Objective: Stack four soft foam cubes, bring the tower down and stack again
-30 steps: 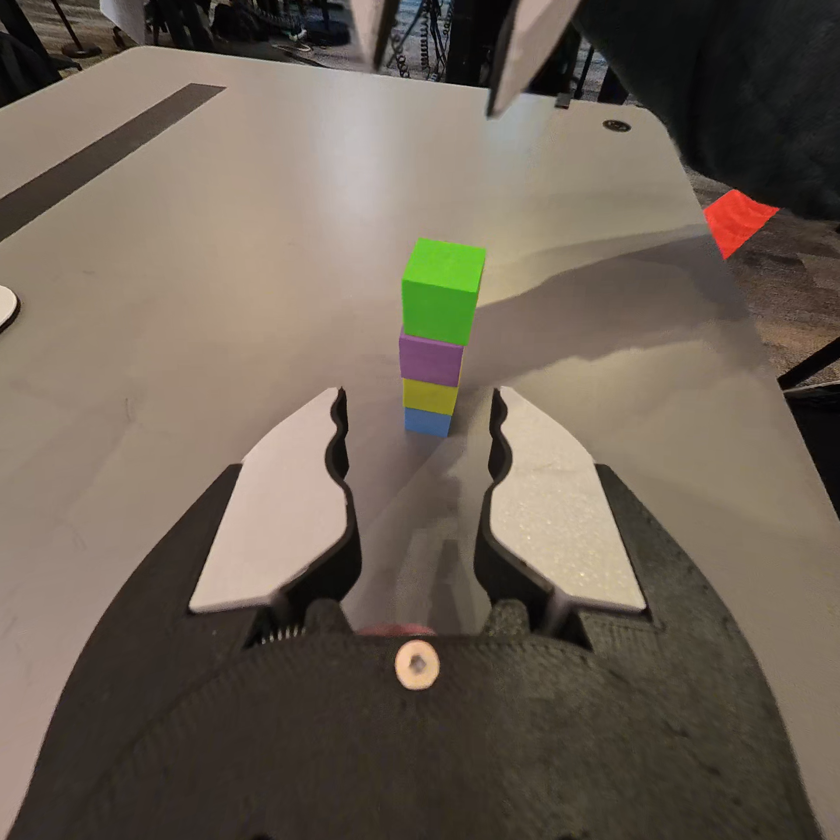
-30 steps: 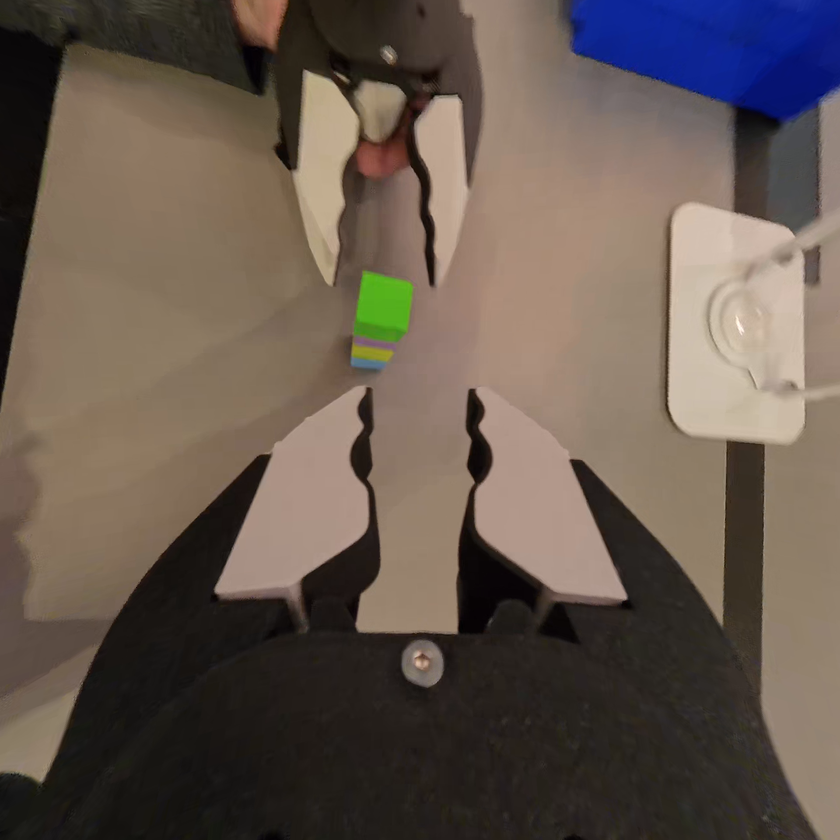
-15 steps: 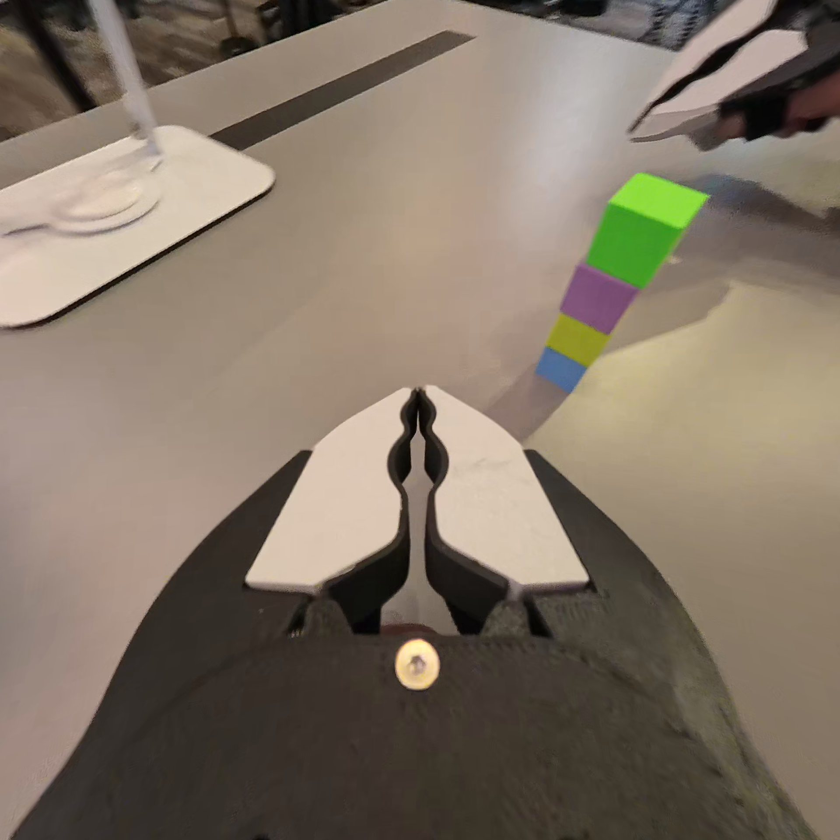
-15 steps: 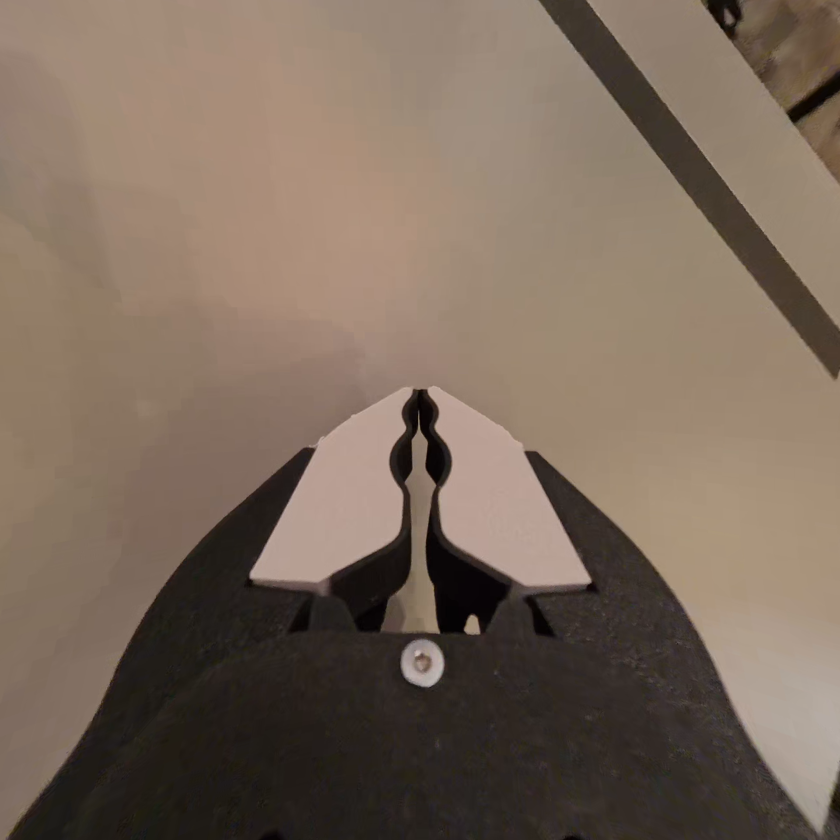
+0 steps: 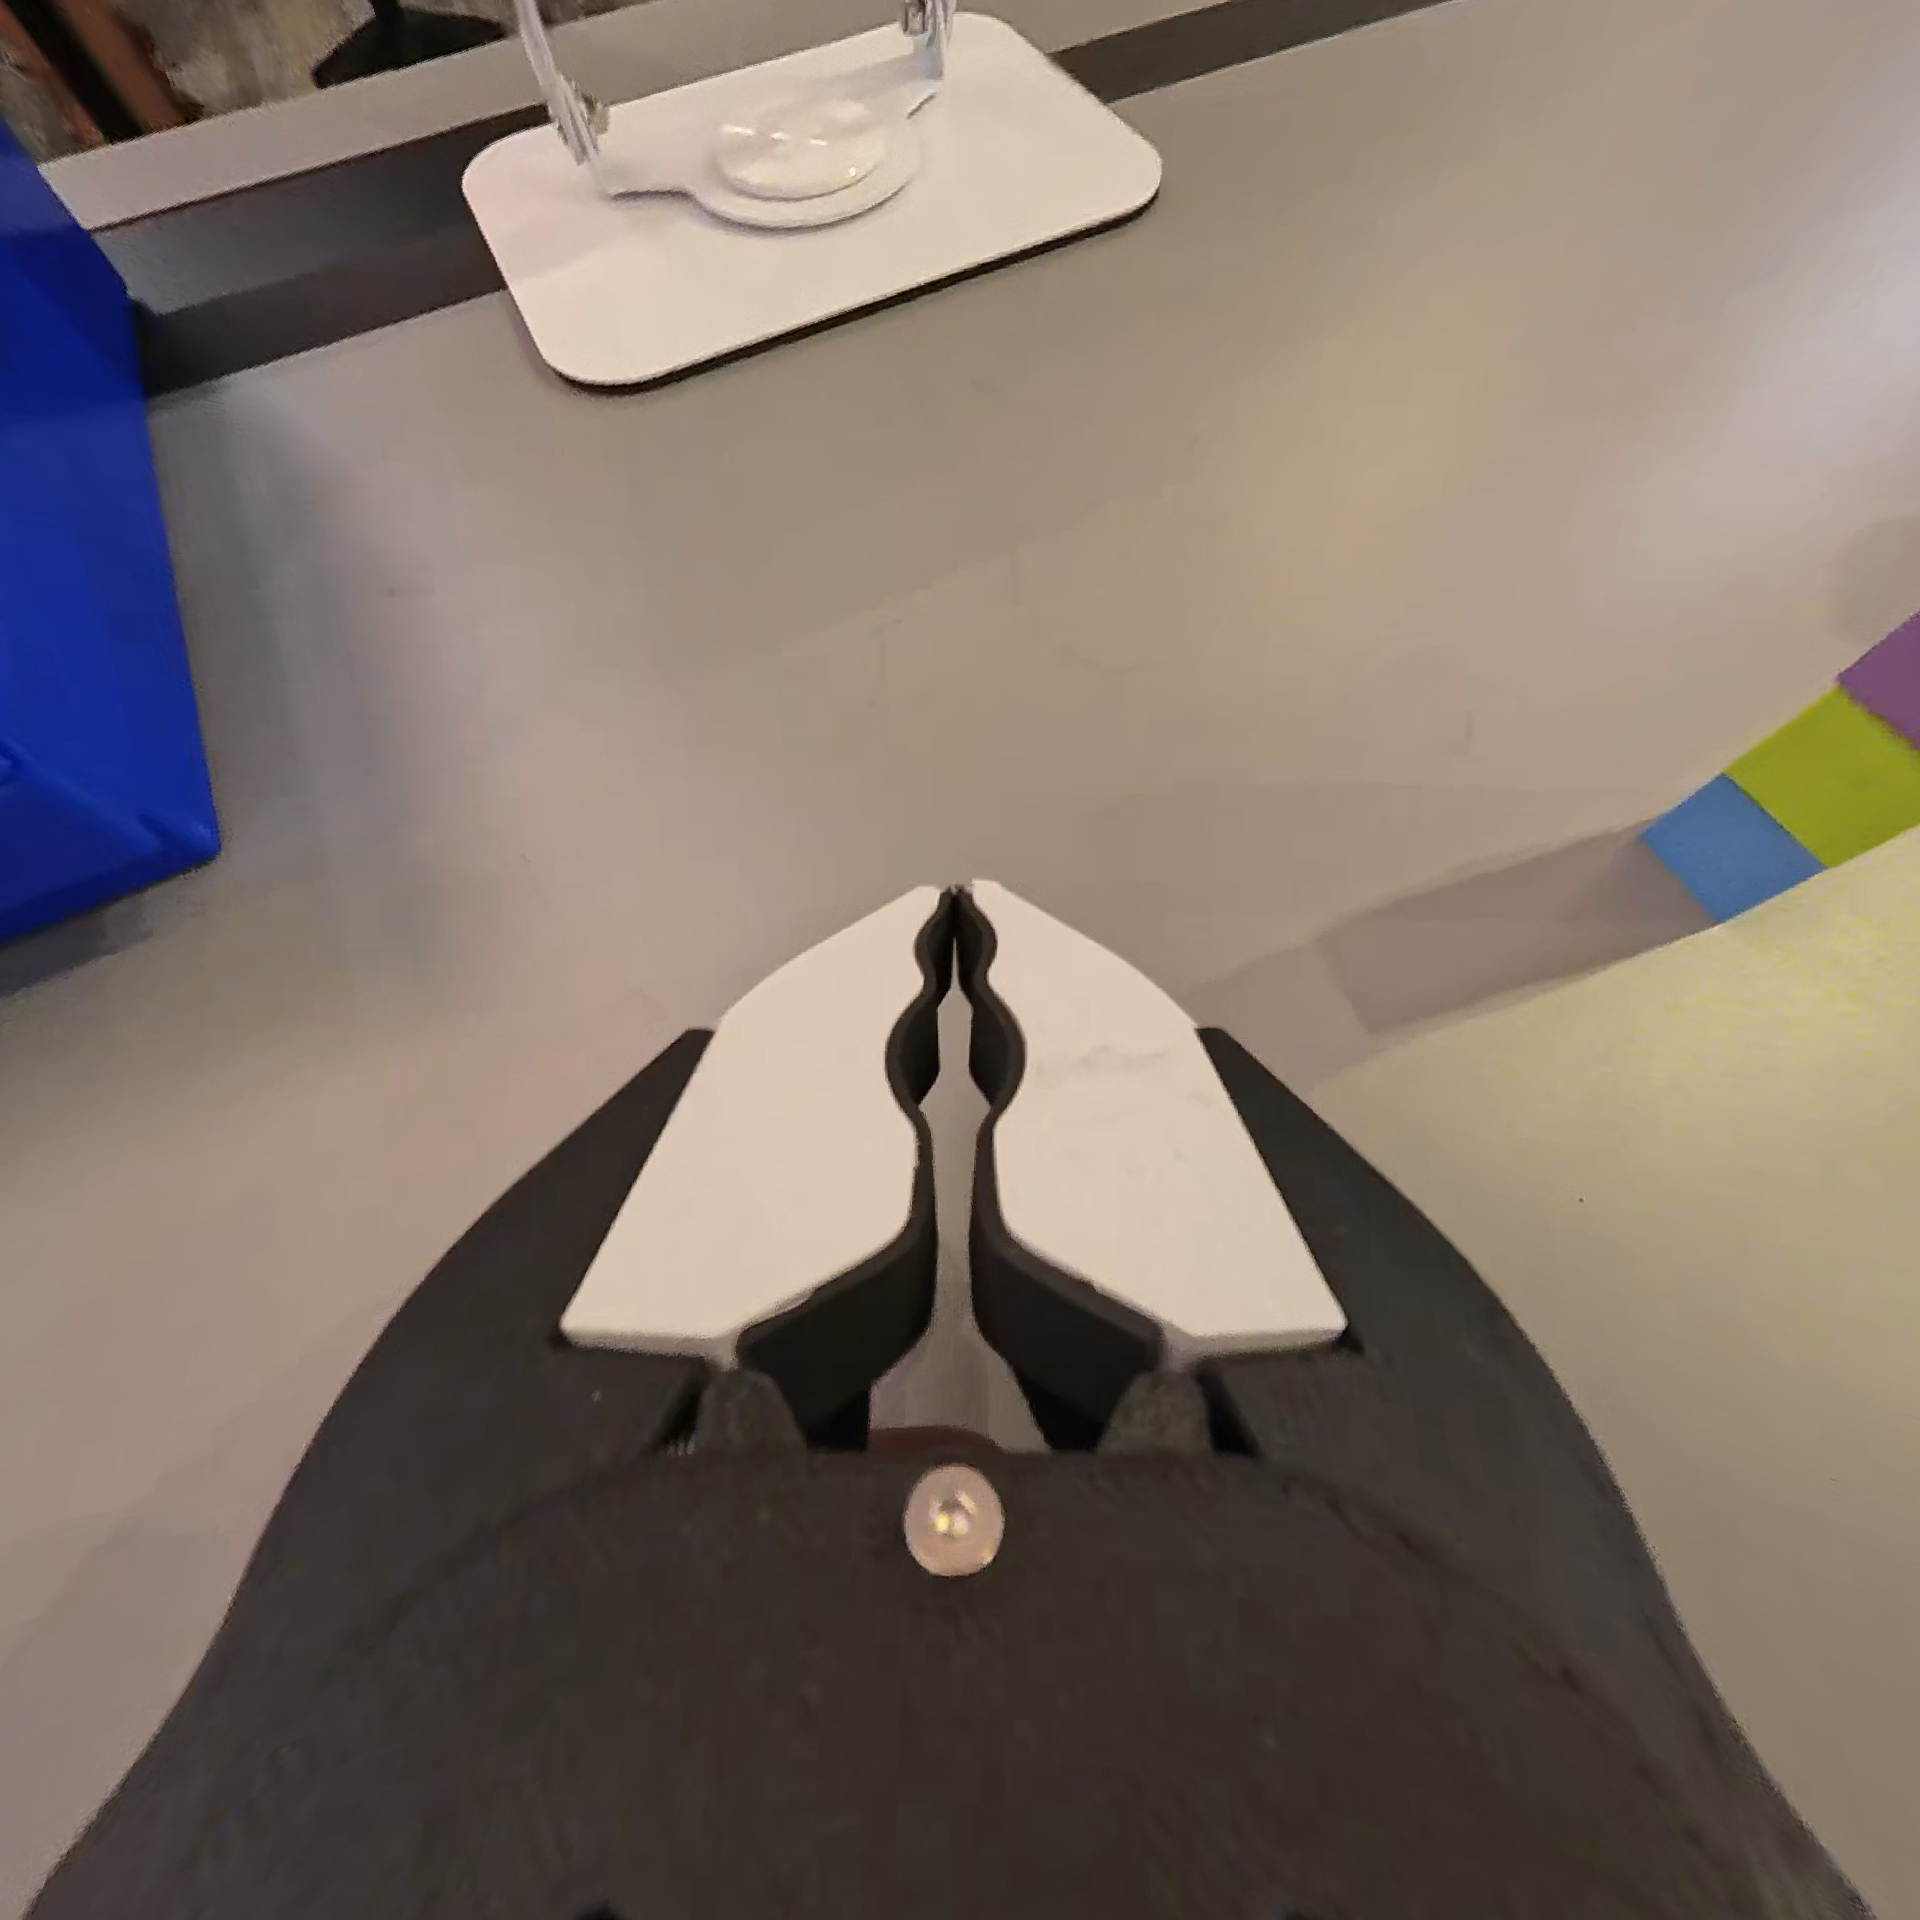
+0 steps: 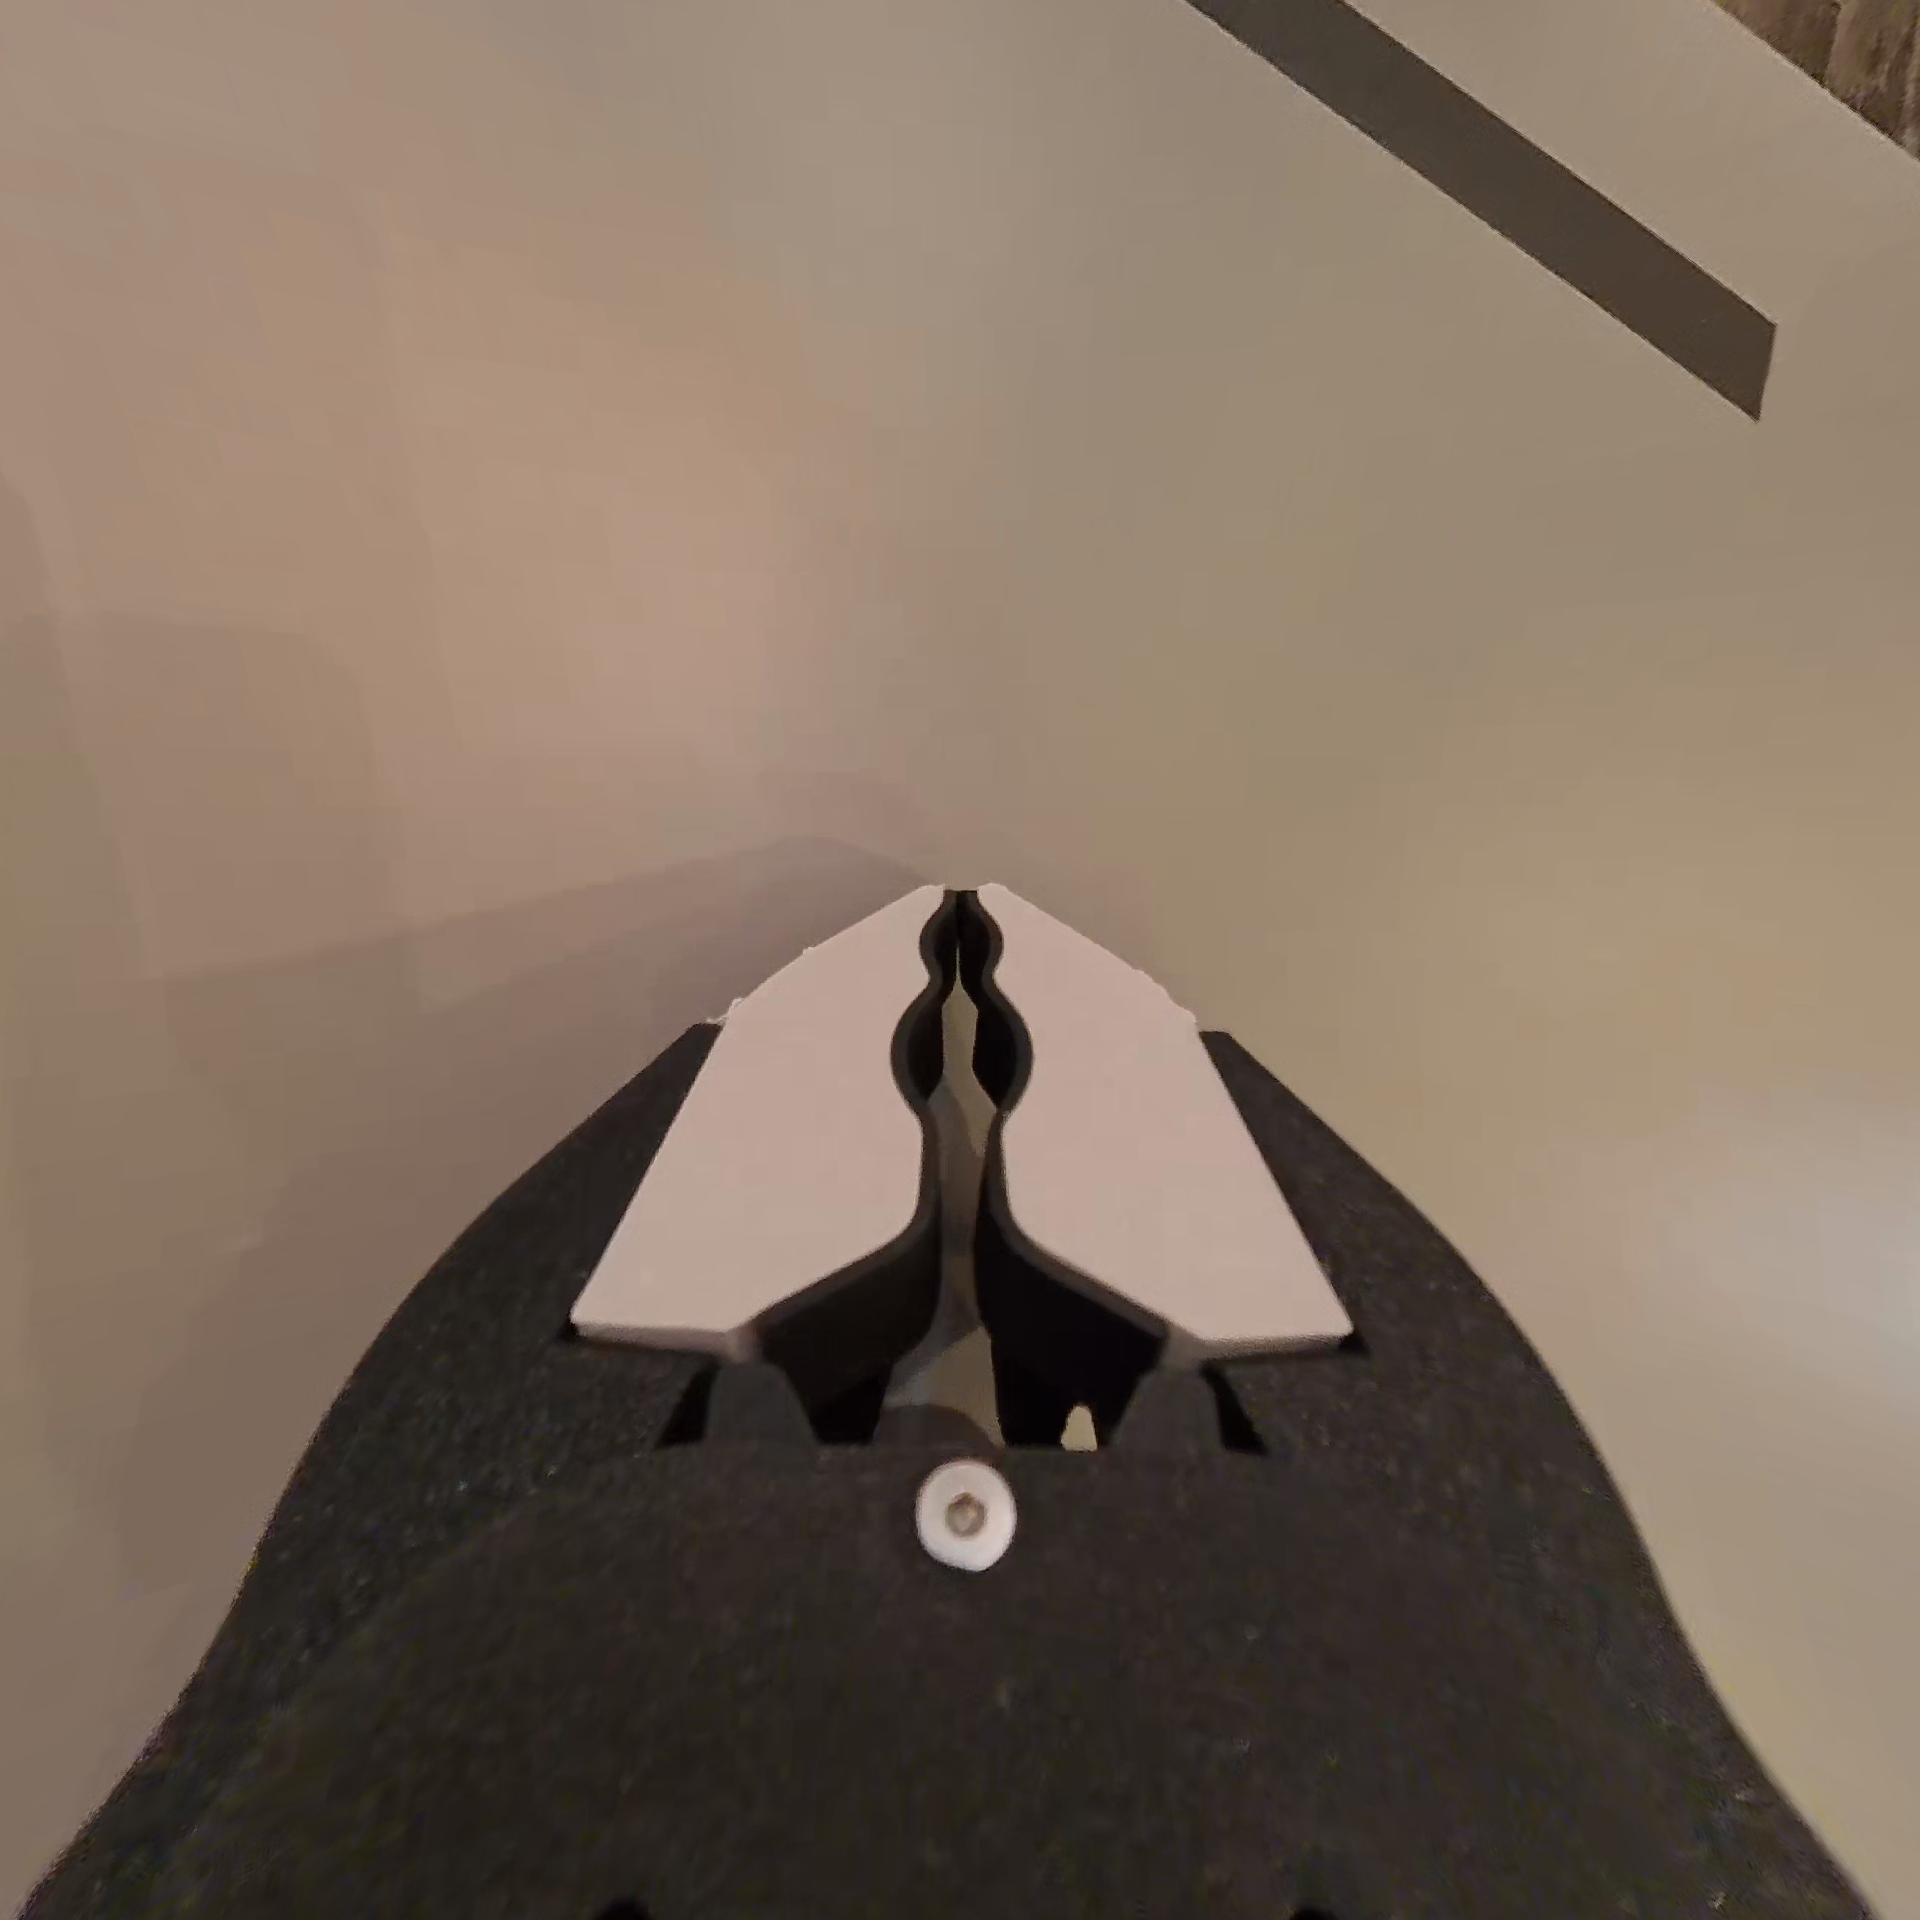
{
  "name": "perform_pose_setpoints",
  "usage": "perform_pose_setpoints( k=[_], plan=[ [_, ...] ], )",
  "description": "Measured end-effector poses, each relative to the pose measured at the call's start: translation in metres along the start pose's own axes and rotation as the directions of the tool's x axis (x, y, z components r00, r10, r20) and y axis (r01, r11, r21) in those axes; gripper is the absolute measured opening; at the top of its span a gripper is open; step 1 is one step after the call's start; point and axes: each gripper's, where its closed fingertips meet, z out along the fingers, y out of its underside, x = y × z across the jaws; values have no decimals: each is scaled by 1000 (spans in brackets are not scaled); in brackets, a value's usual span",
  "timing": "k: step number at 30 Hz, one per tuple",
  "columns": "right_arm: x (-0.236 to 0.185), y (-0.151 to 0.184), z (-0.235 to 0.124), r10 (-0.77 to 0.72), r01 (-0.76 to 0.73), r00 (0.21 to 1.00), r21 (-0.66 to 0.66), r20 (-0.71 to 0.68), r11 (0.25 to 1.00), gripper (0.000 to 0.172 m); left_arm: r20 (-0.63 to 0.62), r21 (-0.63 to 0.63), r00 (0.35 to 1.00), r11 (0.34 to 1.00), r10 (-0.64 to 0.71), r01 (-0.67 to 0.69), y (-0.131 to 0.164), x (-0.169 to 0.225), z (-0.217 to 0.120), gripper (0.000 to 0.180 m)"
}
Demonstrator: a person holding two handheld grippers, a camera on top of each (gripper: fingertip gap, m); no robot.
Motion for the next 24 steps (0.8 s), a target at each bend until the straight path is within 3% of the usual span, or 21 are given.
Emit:
perform_pose_setpoints(
  k=[1, 6, 10, 13, 16, 24],
  plan=[
    [1, -1, -1, 10, -10, 1000, 8, 3, 1000, 0, 17, -16, 1000, 1000, 4, -4, 3, 2, 0, 0],
    [0, -1, -1, 18, -18, 1000, 13, 12, 1000, 0, -24, -70, 1000, 997, 21, -22, -2, 53, 15, 0],
    [-1, 0, 0, 10, -10, 1000, 6, 13, 1000, 0, -211, -148, 974, 983, 79, -112, -17, 154, 54, 0],
    [1, -1, -1, 25, -26, 1000, 19, 15, 999, 0, -265, -125, 956, 978, 128, -166, -35, 199, 70, 0],
    [6, 1, -5, 51, -51, 999, 32, 15, 998, 0, -236, -111, 960, 977, 154, -184, -39, 192, 71, 0],
    [12, 0, -9, 102, -104, 994, 65, 39, 992, 0, -146, -118, 989, 992, 34, -51, -24, 101, 60, 0]
  ],
)
